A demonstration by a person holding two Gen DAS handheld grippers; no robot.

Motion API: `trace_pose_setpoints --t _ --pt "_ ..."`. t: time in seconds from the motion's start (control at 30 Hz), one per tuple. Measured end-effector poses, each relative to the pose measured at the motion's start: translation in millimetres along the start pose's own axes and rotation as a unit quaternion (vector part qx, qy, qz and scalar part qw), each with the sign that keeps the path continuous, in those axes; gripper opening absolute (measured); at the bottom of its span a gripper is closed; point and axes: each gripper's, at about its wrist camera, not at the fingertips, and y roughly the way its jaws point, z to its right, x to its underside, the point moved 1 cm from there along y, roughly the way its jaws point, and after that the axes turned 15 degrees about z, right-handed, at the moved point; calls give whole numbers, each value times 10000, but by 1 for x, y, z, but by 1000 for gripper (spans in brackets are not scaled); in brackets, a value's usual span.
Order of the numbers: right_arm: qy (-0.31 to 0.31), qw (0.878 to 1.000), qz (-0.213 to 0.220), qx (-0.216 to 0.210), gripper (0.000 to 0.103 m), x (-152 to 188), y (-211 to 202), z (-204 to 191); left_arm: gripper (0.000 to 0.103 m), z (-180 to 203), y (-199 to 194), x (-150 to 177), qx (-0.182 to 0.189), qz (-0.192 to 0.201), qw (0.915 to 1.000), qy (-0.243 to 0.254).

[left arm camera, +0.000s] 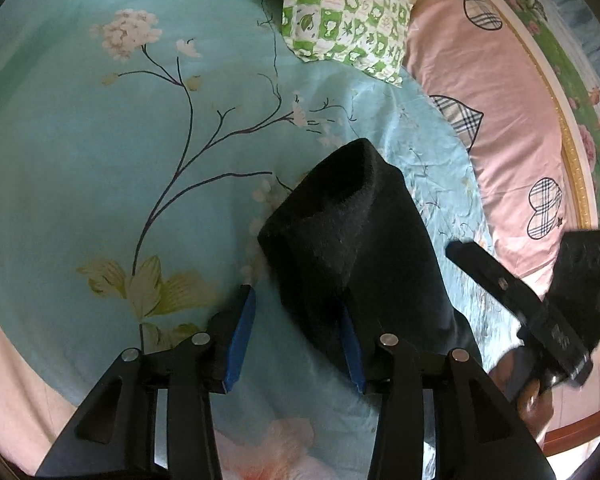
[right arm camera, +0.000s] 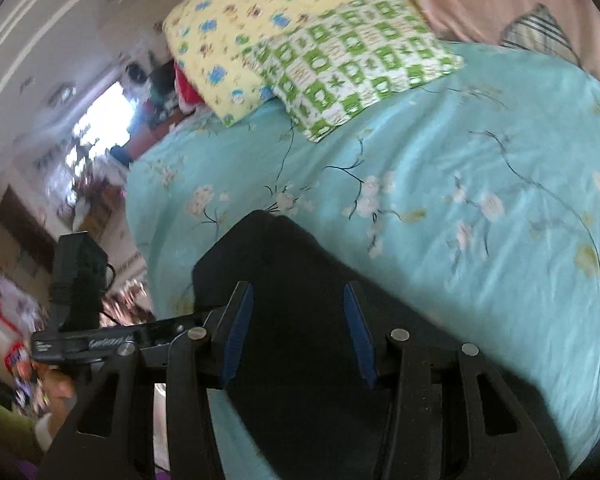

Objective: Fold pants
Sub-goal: 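Grasp the folded end of the black pants with the left gripper while the right gripper grasps beside it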

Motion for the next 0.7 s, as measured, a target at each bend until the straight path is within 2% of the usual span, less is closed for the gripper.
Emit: trace_pose_setpoints --t 0.3,0.4,0.53,0.63,0.7 --pt "-219 9966 -684 -399 50 -15 64 3 42 0 14 -6 20 33 10000 -86" --pt "-116 9946 -898 -503 49 -17 80 5 41 7 18 -5 -94 94 9999 111" --pt "8 9923 -1067 -620 38 -20 90 7 28 12 23 -5 -110 145 9996 218" --pt "-41 9922 -1105 -578 26 -20 87 4 21 11 22 -5 -57 187 9997 123" --pt "11 9928 -1018 -633 23 -21 79 3 19 17 17 -5 -13 226 9996 162"
